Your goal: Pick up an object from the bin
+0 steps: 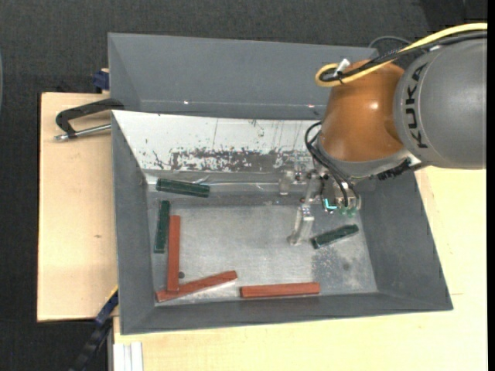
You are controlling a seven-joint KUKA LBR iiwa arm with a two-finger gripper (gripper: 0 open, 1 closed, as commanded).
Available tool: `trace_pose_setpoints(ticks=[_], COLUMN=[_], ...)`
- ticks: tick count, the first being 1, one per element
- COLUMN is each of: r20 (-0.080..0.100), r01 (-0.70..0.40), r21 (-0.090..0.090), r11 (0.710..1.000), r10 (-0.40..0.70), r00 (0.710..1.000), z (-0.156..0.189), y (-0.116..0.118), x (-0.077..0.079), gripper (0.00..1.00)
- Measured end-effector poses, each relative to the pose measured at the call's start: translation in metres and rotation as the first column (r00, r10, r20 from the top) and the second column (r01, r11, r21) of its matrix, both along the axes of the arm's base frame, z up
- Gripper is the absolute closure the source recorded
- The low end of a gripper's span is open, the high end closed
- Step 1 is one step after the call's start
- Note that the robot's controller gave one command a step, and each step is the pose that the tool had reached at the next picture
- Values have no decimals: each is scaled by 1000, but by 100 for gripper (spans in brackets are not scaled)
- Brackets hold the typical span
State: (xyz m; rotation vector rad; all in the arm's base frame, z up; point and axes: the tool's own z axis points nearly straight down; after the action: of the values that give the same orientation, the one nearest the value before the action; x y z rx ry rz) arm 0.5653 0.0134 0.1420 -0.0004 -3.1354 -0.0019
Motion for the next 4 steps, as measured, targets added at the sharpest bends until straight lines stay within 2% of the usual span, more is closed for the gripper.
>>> trace_pose_setpoints(ticks=[1, 2, 3, 4], r20=[8, 14, 6, 11], r01=[0, -52, -32, -31], r21=[0, 0, 1, 0], r11=[1000, 999, 999, 1000], r10=[0, 52, 32, 31], r00=[1000, 999, 999, 999], z=[4, -39, -72, -71], y=[0, -41, 30, 29], x=[2, -18, -61, -60], gripper=[0, 0, 100, 0])
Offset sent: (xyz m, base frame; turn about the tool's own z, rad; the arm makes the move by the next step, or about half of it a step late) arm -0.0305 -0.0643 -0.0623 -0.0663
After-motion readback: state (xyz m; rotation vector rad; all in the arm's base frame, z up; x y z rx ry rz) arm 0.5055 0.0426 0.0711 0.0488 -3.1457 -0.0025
